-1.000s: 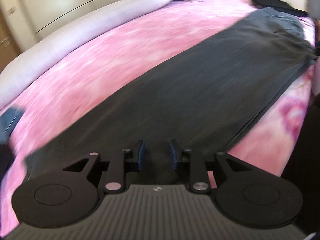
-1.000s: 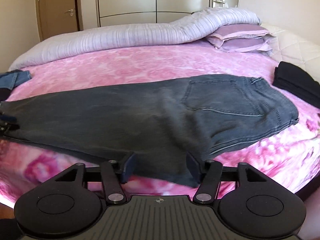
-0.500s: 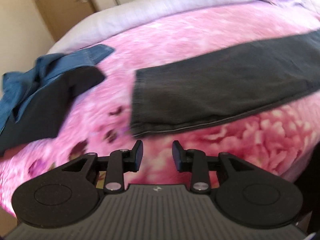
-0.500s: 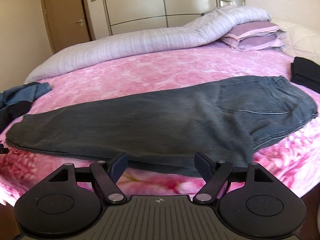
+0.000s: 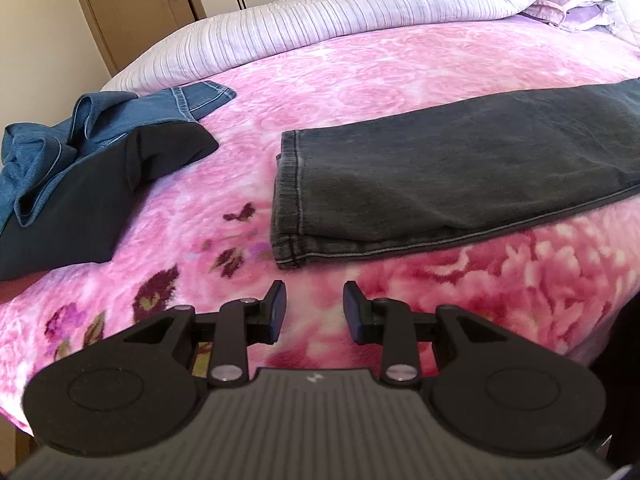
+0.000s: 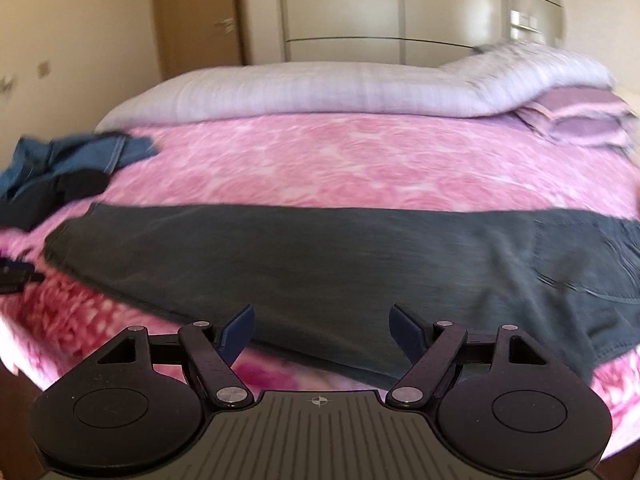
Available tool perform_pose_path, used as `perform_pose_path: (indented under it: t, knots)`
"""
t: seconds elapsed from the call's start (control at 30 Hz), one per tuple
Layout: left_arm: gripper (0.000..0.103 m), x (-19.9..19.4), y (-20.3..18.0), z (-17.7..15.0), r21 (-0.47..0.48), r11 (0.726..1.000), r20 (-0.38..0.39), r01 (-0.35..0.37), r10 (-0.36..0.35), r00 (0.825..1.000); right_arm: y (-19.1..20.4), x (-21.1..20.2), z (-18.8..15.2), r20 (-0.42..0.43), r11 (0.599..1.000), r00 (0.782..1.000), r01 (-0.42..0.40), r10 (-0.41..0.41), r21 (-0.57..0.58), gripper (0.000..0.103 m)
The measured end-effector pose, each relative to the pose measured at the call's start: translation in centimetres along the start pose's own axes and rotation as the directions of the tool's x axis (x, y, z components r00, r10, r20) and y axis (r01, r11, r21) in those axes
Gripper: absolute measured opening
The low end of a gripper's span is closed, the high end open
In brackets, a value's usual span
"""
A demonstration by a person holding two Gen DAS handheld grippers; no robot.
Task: Fold clothes
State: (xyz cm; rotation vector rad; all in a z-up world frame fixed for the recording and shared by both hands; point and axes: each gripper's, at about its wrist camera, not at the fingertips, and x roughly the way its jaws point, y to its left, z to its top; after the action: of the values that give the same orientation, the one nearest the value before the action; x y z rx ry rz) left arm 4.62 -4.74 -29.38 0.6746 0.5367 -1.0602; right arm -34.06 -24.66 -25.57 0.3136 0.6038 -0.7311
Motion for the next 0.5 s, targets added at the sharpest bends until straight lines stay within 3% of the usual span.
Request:
perform_pose_path:
  t: [0.2, 0.3, 0.4, 0.5]
  knots:
    - [0.028, 0.2, 1.0, -0.2, -0.076, 0.996, 0.031, 0.056, -0.054, 0.998, 6.5, 3.2, 0.6, -0.033, 0.972, 0.995, -0.095, 0.09, -0.213, 0.077]
    - [0.031, 0.8, 2.1, -0.2, -0.141, 0.979, 0.053, 0.144, -0.137, 0.989, 11.2, 5.0, 0.7, -0.05, 0.904, 0.987, -0.16, 0.153, -0.396, 0.077]
    - [0.031, 1.4, 2.8, 0.2, -0.182, 0.967, 0.044, 0.181, -0.176, 0.983, 15.2, 6.9, 0.8, -0.067, 0.829, 0.979, -0.198, 0.191, -0.523, 0.077]
    - [0.039, 2.0, 4.5, 0.2, -0.303, 0.917, 0.048, 0.258, -0.256, 0.966, 18.4, 8.6, 0.6, -0.077, 0.759, 0.973, -0.217, 0.217, -0.614, 0.077]
